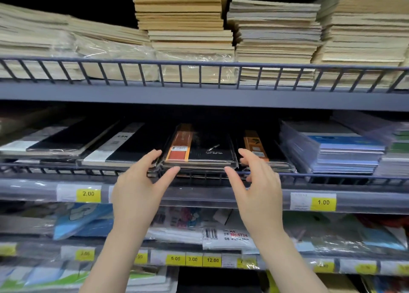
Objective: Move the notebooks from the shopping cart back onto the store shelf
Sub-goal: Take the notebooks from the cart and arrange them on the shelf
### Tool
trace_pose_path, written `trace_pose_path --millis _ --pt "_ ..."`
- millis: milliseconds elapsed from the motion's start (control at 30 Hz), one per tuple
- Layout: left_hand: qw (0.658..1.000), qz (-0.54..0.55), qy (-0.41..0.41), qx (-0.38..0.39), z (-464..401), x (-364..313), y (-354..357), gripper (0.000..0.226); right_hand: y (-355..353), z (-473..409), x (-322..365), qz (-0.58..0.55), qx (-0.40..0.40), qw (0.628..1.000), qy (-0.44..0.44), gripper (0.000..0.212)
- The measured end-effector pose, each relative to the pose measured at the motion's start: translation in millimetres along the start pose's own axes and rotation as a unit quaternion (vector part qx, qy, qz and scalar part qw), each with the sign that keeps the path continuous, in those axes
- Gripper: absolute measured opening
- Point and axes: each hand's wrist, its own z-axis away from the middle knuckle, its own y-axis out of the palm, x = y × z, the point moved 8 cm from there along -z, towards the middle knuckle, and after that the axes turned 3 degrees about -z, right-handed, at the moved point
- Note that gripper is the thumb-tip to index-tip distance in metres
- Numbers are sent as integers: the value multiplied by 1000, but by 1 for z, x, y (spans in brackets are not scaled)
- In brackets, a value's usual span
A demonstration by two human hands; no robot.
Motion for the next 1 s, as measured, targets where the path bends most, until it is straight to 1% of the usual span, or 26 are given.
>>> trace_pose_path --millis 67,133,300,400,500,633,767,900,1000 --pt "1000 16 14 -3 -5 -1 2 45 6 -1 0 -16 14 1000 17 37" --pt "999 48 20 3 -8 -2 4 47 10 0 -1 -35 18 999 33 34" --pt "995 96 -7 -1 -11 3 9 51 13 -1 -2 -46 -2 998 51 30" --pt "996 84 -20 -20 -11 2 7 50 13 -4 0 -50 -5 997 52 31" --pt "997 57 -24 -46 -8 -2 5 47 13 -5 0 -37 -1 998 44 37" --pt "996 29 -23 -79 -6 -7 2 43 15 -8 1 -4 -20 999 33 33" --pt "995 35 -35 -81 -6 -5 4 44 15 -9 0 -15 -26 998 46 31" --pt "996 68 -28 -59 -7 -3 6 54 11 -8 -1 -24 -28 999 35 30" --pt "995 65 -12 -79 -9 -4 5 35 9 -12 4 1 -56 998 9 20"
